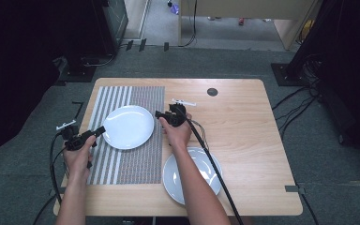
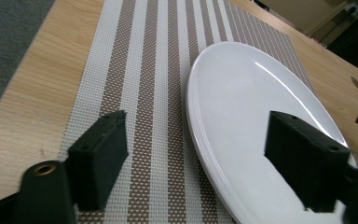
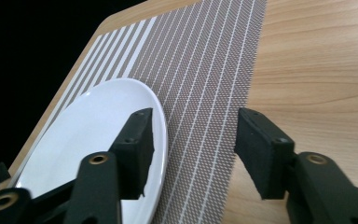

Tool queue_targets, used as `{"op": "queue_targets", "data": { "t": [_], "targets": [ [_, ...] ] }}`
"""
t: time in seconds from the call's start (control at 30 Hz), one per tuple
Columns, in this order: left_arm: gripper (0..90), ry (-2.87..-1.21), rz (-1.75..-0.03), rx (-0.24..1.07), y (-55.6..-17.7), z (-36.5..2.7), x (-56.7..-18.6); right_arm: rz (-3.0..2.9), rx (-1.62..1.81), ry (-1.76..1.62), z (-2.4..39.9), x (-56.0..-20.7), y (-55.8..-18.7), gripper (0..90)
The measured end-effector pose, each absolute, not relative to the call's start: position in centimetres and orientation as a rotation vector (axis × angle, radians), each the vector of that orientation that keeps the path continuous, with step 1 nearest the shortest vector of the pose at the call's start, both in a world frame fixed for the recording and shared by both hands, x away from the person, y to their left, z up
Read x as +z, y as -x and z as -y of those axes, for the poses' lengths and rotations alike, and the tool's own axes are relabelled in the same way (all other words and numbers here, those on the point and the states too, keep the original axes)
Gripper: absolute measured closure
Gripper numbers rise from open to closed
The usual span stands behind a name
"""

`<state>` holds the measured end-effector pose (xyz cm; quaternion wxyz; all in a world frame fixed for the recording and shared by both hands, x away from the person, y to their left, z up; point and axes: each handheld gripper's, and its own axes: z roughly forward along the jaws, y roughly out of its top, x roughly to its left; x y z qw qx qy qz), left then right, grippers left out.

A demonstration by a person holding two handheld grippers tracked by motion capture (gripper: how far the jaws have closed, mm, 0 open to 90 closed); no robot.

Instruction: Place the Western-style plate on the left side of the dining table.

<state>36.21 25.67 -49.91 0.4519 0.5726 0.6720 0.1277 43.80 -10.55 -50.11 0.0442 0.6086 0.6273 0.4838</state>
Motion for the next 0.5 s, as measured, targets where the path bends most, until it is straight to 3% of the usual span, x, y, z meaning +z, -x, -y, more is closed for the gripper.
{"op": "queue_targets", "data": {
  "t": [0.2,0.5],
  "targets": [
    [9.4,-1.457,-1.657,0.332,-35.6,-25.2,-49.2,-1.978,1.476,-1.806,12.0,-48.5,-43.0,34.2],
    [9.3,-1.490,-1.629,0.325,-33.8,-24.5,-48.7,-2.007,1.436,-1.723,14.7,-46.3,-41.0,27.8]
  ]
}}
